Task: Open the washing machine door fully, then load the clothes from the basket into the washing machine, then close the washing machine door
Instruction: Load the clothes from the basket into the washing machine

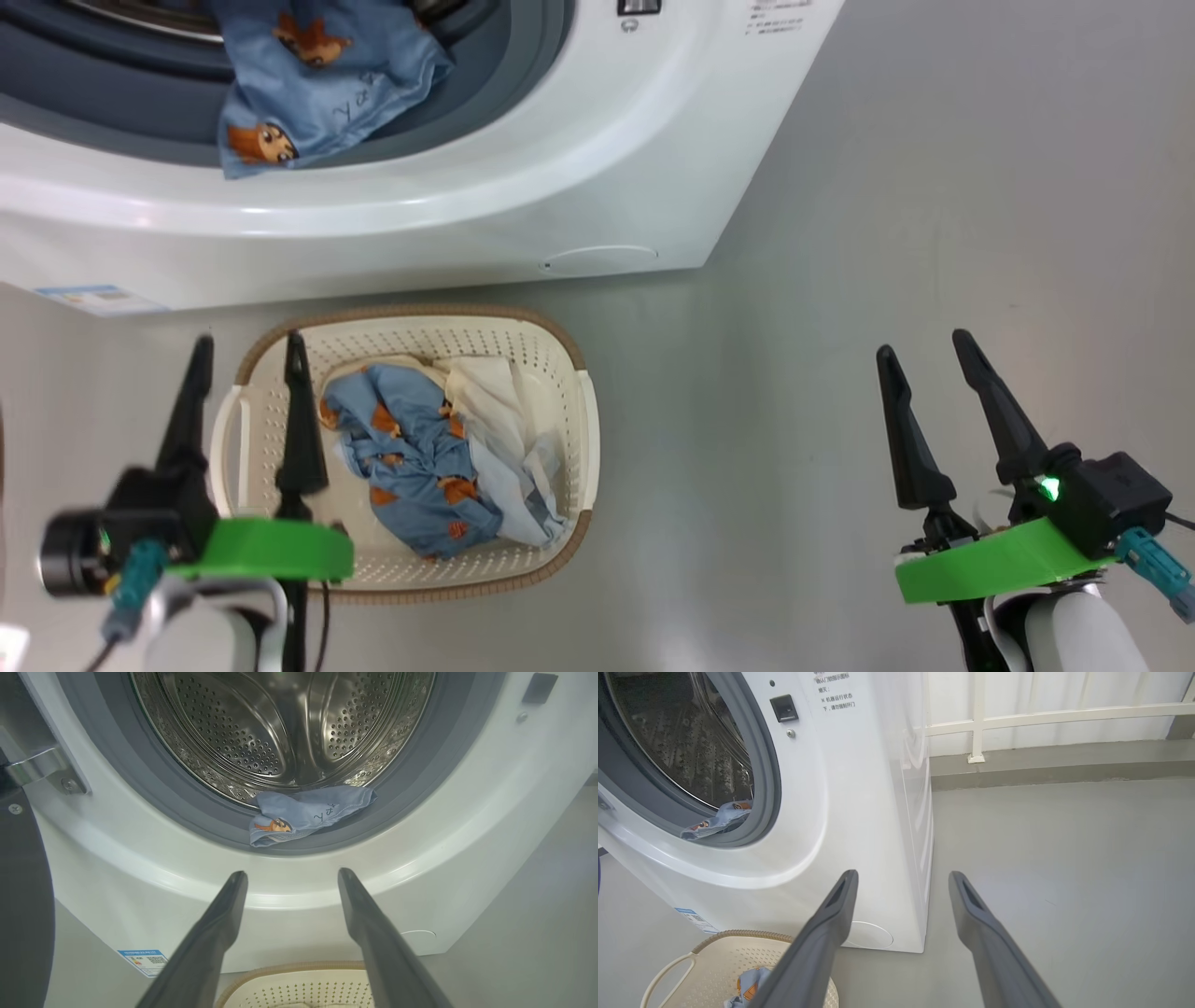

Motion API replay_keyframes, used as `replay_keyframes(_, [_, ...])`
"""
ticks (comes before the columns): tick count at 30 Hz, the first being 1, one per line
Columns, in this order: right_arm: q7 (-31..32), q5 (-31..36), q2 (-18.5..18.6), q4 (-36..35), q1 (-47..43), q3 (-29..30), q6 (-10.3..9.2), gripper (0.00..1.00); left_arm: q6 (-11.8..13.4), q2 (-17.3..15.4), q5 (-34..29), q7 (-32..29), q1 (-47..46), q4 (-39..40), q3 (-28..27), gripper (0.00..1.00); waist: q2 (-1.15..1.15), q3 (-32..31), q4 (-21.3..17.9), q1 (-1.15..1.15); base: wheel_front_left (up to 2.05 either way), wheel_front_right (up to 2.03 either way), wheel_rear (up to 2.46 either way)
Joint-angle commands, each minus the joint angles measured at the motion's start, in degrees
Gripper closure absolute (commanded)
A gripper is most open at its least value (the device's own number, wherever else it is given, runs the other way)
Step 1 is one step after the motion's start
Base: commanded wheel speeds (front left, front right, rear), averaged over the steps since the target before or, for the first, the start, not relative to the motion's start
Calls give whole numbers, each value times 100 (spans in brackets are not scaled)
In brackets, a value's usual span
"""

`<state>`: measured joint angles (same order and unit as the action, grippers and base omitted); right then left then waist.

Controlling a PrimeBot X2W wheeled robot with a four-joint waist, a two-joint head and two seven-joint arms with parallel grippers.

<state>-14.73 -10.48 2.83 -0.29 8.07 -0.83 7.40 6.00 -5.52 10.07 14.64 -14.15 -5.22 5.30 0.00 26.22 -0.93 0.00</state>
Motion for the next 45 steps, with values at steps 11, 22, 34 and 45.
replay_keyframes(11, [-27, -1, 5, -119, -372, -54, 9, 0, 125, 127, -159, 35, 1046, 604, -298, 0, 0, -482, -44, 0, 0, 0, 0])
replay_keyframes(22, [-27, 17, 45, -163, -436, -43, 9, 0, 114, 220, -185, 36, 1380, 710, -425, 0, 0, -543, -31, 0, 0, 0, 0])
replay_keyframes(34, [-27, 21, 41, -197, -426, -91, 9, 0, 50, 248, -224, 36, 1352, 695, -520, 0, 0, -462, -102, 0, 0, 0, 0])
replay_keyframes(45, [-27, -16, 15, -195, -292, -158, 9, 0, -121, 72, -298, 4, 567, 282, -554, 0, 0, -213, -267, 0, 0, 0, 0])
